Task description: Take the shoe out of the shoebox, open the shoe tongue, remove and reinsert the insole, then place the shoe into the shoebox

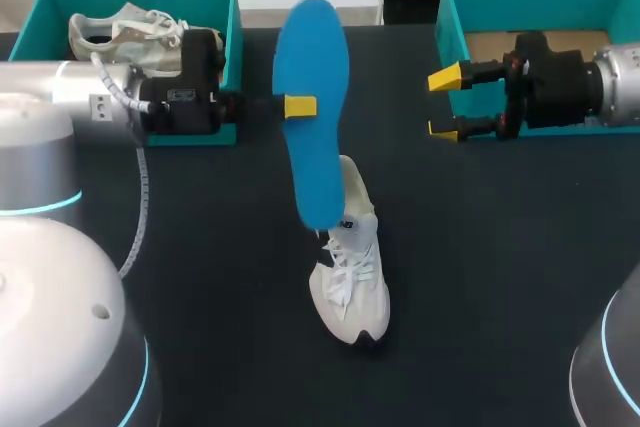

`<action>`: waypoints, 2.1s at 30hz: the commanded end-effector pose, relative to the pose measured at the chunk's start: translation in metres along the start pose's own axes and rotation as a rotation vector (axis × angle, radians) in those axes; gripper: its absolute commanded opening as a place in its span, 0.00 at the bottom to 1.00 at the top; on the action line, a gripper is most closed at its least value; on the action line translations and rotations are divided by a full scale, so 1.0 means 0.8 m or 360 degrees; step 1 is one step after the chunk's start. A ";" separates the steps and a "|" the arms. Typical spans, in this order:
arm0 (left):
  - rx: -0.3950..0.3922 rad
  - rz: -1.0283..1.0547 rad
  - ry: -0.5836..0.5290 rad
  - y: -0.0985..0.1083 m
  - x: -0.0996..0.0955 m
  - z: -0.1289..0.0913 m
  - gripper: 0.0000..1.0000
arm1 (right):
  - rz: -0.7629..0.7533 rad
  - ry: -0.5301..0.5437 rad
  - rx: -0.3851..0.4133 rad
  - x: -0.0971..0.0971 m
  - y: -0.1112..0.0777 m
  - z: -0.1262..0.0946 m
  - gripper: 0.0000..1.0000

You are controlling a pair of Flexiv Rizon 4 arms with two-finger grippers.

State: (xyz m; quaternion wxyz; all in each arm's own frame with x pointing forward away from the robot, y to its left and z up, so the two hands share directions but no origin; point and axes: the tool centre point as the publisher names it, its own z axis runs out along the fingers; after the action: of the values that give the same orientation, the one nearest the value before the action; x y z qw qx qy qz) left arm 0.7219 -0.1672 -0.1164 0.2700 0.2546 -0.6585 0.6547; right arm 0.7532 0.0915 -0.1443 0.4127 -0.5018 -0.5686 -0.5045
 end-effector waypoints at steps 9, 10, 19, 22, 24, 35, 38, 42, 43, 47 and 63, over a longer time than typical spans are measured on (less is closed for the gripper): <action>0.0050 -0.1094 0.0051 0.040 -0.058 0.032 0.00 | 0.0002 -0.0005 0.0000 0.000 0.000 0.001 1.00; 0.0061 -0.1142 0.0050 0.042 -0.060 0.033 0.00 | 0.0002 -0.0005 0.0000 0.000 0.000 0.001 1.00; 0.0139 -0.1137 0.0024 0.035 -0.045 0.031 0.00 | 0.0002 -0.0274 -0.0001 0.012 -0.004 0.003 1.00; 0.0140 -0.1136 0.0035 0.034 -0.048 0.030 0.00 | -0.0013 -0.0456 -0.0010 0.022 -0.010 0.008 1.00; 0.0140 -0.1127 0.0040 0.034 -0.049 0.031 0.00 | -0.0031 -0.0531 -0.0026 0.026 -0.013 0.013 1.00; 0.0100 -0.1210 0.0020 0.031 -0.067 0.040 0.00 | -0.0069 -0.1061 0.0058 0.070 -0.022 0.061 1.00; 0.0090 -0.1215 0.0010 0.030 -0.070 0.041 0.00 | -0.0062 -0.1284 0.0034 0.086 -0.024 0.075 1.00; 0.0079 -0.1210 0.0025 0.031 -0.067 0.042 0.00 | -0.0062 -0.1284 0.0034 0.086 -0.024 0.075 1.00; 0.0080 -0.1199 0.0032 0.030 -0.065 0.042 0.00 | -0.0062 -0.1284 0.0034 0.086 -0.024 0.075 1.00; 0.0075 -0.1180 0.0065 0.028 -0.059 0.042 0.00 | -0.0062 -0.1284 0.0034 0.086 -0.024 0.075 1.00; 0.0070 -0.1222 0.0077 0.023 -0.060 0.036 0.00 | -0.0072 -0.2069 0.0039 0.101 -0.027 0.106 1.00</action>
State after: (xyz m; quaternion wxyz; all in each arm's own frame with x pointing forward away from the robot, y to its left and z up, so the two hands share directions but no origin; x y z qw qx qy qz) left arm 0.7440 -0.1969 -0.1623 0.5053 0.4730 -0.4944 0.5258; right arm 0.7162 0.1715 -0.0847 0.1131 -0.6461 -0.7147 -0.2427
